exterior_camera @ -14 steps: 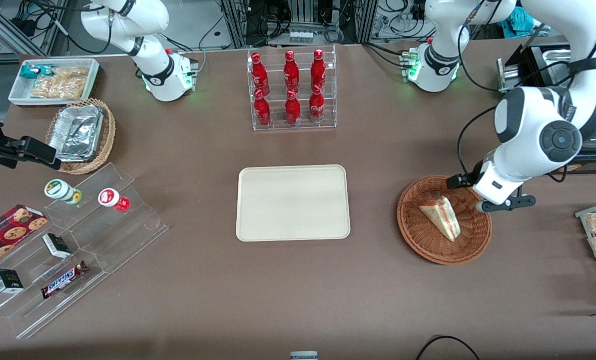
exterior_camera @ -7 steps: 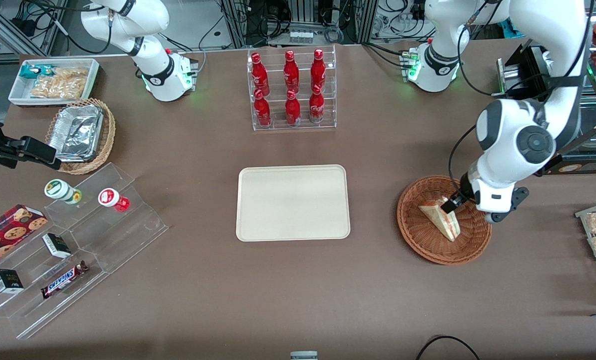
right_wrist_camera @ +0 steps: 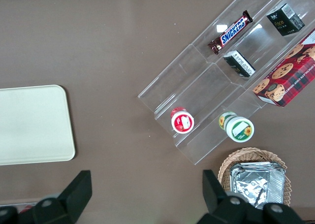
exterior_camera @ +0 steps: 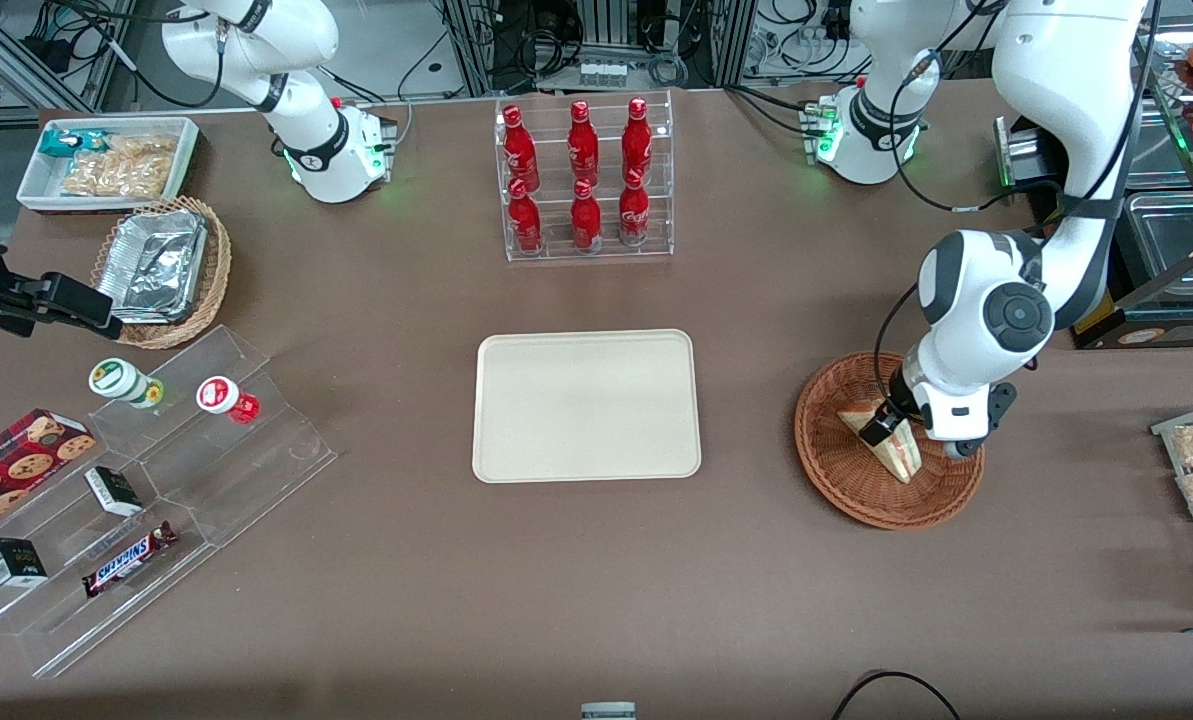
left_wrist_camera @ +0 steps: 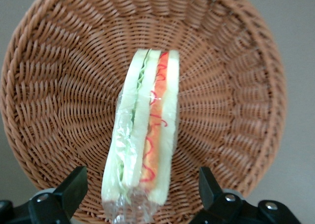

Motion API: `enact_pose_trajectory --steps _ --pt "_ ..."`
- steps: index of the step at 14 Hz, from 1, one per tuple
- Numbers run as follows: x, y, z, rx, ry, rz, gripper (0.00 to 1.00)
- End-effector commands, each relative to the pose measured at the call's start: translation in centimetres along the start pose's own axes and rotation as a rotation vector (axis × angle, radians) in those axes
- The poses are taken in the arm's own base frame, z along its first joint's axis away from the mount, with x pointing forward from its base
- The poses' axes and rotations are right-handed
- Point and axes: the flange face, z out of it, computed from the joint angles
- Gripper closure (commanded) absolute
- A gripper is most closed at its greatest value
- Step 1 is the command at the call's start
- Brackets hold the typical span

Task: Place sandwich from basket to tray
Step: 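Lower the left gripper and close it on the sandwich, then lift the sandwich and carry it over the white tray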

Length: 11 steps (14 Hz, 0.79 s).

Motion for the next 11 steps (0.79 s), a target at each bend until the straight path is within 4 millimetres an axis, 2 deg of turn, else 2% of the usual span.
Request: enact_pose_trajectory --steps 1,2,3,4,5,8,10,11 --pt "0.1 0.0 1.7 0.015 0.003 0.009 0.25" --pt "0.2 -0.1 1.7 0.016 0.004 0.009 0.56" --pt "0.3 -0.2 1.5 0.015 0.005 0.018 0.76" --pt "0.4 -0.3 1.1 0.016 0.006 0.039 0.87" --pt "0.4 -0.2 0.5 0.009 0.011 0.061 0.92" --pt "0.0 0.4 -2.3 0.008 0.015 0.075 0.93" --pt "-1.7 2.6 -4.9 0.029 0.004 0.121 0.93" --pt "-3.2 4.5 -6.1 0.041 -0.003 0.161 0.93"
